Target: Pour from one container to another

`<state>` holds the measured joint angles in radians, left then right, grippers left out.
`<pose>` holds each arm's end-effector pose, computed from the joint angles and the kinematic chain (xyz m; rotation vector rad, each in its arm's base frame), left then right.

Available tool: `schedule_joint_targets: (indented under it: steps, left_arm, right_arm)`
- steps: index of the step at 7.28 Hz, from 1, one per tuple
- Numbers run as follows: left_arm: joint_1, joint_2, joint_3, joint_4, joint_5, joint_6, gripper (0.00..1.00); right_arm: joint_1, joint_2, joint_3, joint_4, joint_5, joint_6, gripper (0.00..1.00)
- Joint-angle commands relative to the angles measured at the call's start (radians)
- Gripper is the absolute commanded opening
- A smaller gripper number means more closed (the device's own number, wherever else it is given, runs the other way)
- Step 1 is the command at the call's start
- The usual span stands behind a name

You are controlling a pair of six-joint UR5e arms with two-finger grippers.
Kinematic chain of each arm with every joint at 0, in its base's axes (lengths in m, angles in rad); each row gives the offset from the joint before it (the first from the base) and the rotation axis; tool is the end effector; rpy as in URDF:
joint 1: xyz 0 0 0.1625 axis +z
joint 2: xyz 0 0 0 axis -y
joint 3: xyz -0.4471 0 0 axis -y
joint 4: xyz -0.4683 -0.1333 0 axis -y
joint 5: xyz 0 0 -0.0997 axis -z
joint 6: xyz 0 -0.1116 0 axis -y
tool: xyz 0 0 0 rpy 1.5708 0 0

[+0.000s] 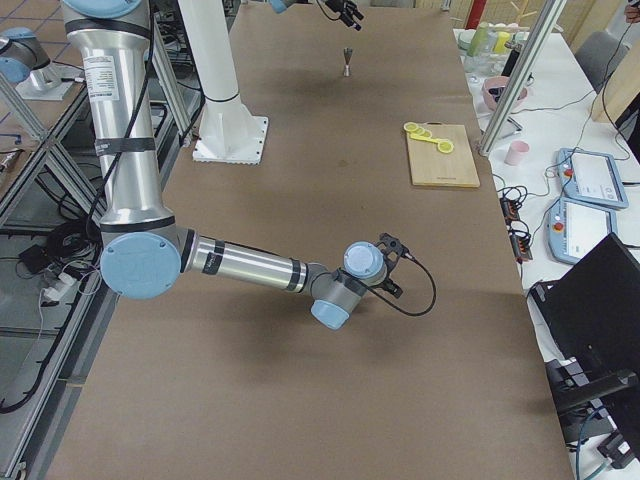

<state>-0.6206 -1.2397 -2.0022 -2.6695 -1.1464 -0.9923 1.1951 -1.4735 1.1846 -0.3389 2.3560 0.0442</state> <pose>0.2631 -0.4084 0.4825 0.9740 0.7651 -0.2908 -0.1750 -0.5918 0.7066 0.7326 -0.9083 -0.6631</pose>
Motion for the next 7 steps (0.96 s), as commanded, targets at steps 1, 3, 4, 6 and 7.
schedule_joint_targets:
  steps: [1,3,4,6,7]
  left_arm:
    - [0.096,-0.003,0.094,-0.148,0.153,-0.002,0.97]
    - [0.168,-0.012,0.152,-0.216,0.267,-0.047,0.97]
    - [0.203,-0.023,0.190,-0.255,0.316,-0.058,0.97]
    - [0.264,-0.075,0.282,-0.315,0.414,-0.060,0.97]
    - [0.292,-0.108,0.325,-0.343,0.456,-0.058,0.96]
  right_arm:
    - [-0.003,0.007,-0.023,0.070,0.000,0.044,1.00]
    - [-0.022,0.008,-0.063,0.147,-0.012,0.092,1.00]
    - [-0.028,0.012,-0.065,0.153,-0.021,0.107,1.00]
    - [-0.045,0.019,-0.065,0.156,-0.049,0.140,1.00]
    - [-0.051,0.019,-0.069,0.178,-0.063,0.141,1.00]
